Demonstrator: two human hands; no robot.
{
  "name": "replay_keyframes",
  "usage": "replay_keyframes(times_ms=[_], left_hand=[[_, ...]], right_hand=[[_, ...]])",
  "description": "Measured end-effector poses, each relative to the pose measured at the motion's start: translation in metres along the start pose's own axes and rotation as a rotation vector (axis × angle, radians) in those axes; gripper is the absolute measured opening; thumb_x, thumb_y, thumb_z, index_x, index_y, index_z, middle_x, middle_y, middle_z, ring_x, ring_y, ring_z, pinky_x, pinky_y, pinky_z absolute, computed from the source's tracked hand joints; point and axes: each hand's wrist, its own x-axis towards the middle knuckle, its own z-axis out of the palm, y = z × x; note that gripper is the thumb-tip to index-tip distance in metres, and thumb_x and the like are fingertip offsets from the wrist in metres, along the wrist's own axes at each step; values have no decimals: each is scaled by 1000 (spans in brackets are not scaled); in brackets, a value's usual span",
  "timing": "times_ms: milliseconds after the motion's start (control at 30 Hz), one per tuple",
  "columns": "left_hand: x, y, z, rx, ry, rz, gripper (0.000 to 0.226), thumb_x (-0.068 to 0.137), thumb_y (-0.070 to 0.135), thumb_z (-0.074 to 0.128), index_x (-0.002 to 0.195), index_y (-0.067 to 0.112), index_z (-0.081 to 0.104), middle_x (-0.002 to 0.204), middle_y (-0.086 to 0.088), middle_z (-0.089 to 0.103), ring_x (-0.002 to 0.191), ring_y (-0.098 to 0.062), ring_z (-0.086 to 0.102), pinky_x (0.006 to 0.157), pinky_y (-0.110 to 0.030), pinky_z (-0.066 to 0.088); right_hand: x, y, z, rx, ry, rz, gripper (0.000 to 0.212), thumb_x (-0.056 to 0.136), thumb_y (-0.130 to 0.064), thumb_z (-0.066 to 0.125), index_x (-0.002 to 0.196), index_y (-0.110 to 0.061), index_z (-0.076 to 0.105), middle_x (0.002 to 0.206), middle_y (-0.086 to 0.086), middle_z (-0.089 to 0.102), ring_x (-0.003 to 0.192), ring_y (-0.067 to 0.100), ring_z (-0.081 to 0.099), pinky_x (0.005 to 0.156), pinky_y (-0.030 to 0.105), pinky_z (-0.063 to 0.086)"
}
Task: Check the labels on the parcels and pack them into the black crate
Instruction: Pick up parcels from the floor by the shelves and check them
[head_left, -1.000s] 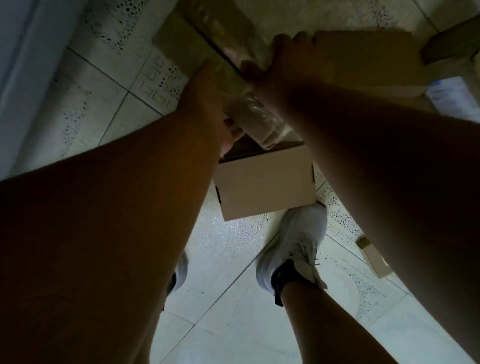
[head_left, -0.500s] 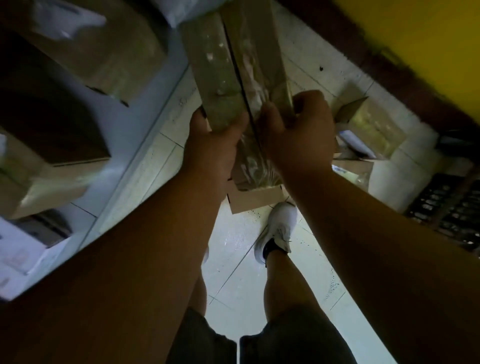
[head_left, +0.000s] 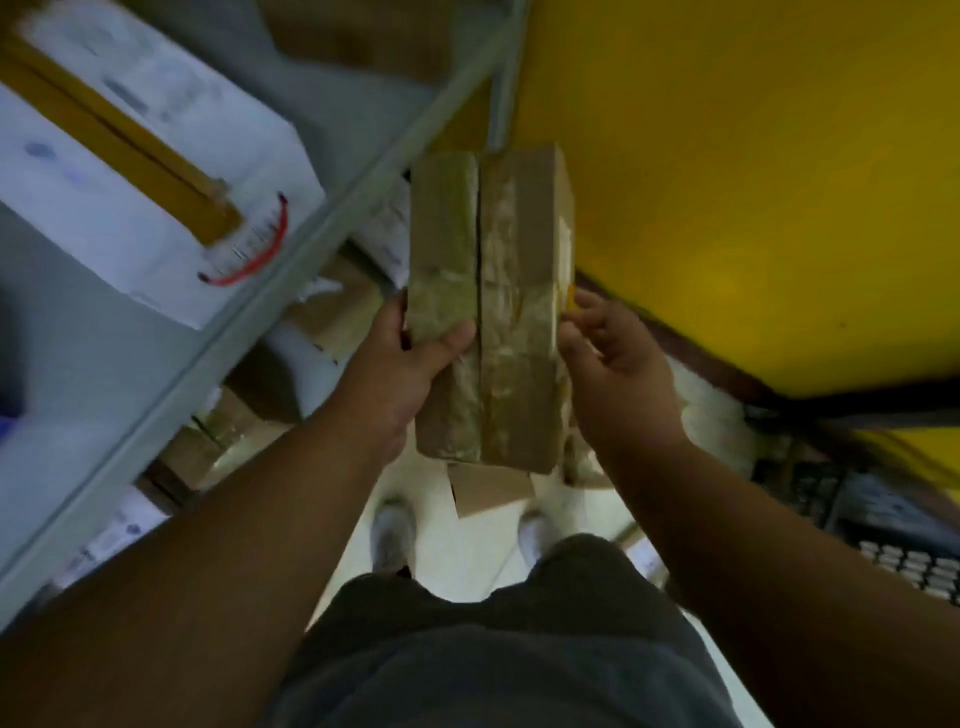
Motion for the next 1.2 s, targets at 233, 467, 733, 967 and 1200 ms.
replay_keyframes(times_ms=[233,467,733,967,1200], left_hand=[[-76,55,23,-64,83,129,66,76,43,75,136,29,52,119,8,70,109,-14,65,88,-36,52],[-195,-7,16,-261,473,115,83,68,67,70,140,33,45,127,6,65,116,-20,62,96,-43,52],[-372,-71,-29,-530,863,71,56,93,66,42,119,24,67,106,-6,76,90,-21,75,79,-39,60],[-551,-163,-55,-574,955,209,60,85,55,63,137,26,52,126,-11,68,117,-33,64,104,-58,44],[-770,-267,-68,-635,1319,161,37,95,26,59,130,19,55,98,-4,76,79,-13,75,54,-23,56]], right_hand=[[-24,-56,-50,187,-299,1,63,85,-53,68,139,-44,36,133,-11,56,114,13,60,79,42,60],[-80,-81,-34,-80,-606,-207,108,58,-68,81,148,-39,28,133,-14,59,117,13,61,84,46,60],[-243,-72,25,-132,-932,-423,48,85,-46,72,121,-35,43,114,-10,63,96,9,66,70,23,55],[-416,-50,51,-200,-1134,-663,29,94,-40,62,115,-30,44,104,-9,60,90,14,65,70,32,56],[-652,10,68,-236,-1485,-698,22,97,-39,58,111,-32,42,96,-17,57,84,3,64,60,16,54]])
